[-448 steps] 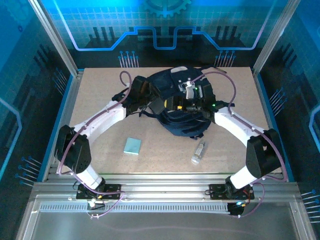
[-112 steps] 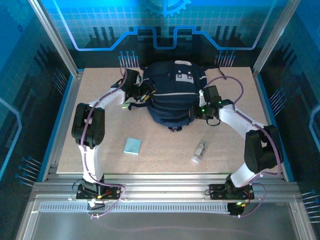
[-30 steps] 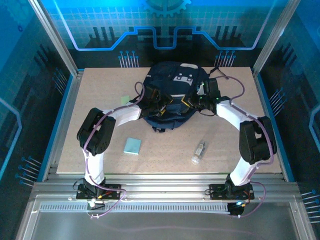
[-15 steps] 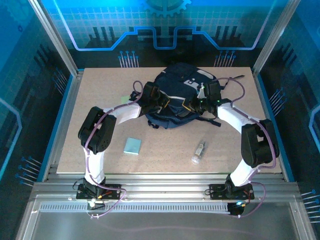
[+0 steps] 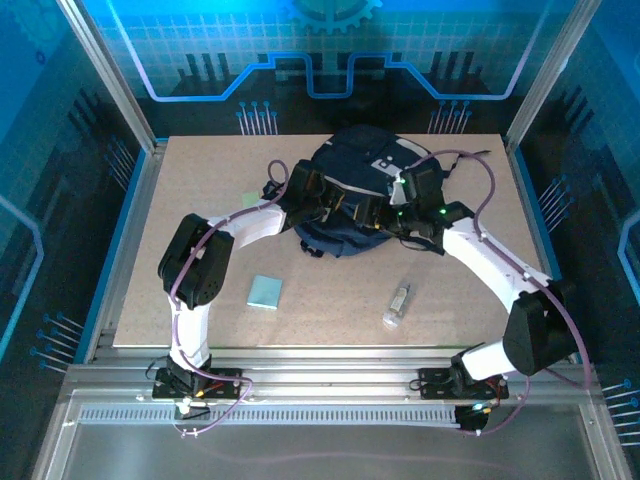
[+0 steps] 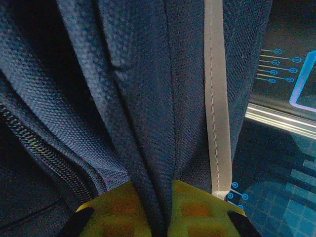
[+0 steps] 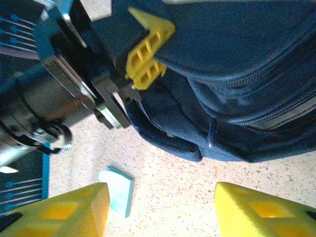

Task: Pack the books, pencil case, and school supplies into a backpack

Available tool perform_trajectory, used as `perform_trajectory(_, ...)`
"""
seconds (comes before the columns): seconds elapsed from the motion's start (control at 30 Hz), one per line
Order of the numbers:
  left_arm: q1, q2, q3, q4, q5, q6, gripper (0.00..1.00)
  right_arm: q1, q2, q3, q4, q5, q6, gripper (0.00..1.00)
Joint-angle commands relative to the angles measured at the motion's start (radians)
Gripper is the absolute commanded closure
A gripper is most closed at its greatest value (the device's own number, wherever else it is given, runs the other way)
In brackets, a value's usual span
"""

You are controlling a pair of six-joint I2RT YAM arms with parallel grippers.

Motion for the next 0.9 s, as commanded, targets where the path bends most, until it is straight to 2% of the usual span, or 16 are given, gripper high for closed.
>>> perform_trajectory(0.0,-0.002,-0.045,0.050,0.155,-0.050,-0.019,1.00,0.039,0.052,-0.012,-0.008,0.082,0.010,0.46)
perform_trajectory(0.23,-0.004,-0.075,0.013,0.170,-0.059,-0.013,1.00,0.058,0.181,0.045,0.029,0.229,-0.038,0.52)
perform_trajectory(0.4,-0.003,-0.083,0.000,0.172,-0.059,-0.012,1.00,0.063,0.221,0.053,0.094,0.224,-0.043,0.65)
perform_trajectory(0.63,-0.003,-0.085,-0.010,0.172,-0.052,-0.006,1.00,0.070,0.234,0.099,0.074,0.261,-0.079,0.66)
perform_trajectory(0.73,-0.004,-0.088,-0.015,0.172,-0.053,-0.005,1.00,0.069,0.244,0.119,0.069,0.250,-0.096,0.79)
perform_trajectory(0.77,-0.003,-0.088,-0.016,0.171,-0.053,-0.005,1.00,0.069,0.248,0.122,0.065,0.247,-0.100,0.81)
perform_trajectory(0.87,-0.002,-0.091,-0.018,0.171,-0.055,-0.006,1.00,0.069,0.273,0.131,0.055,0.231,-0.115,0.77)
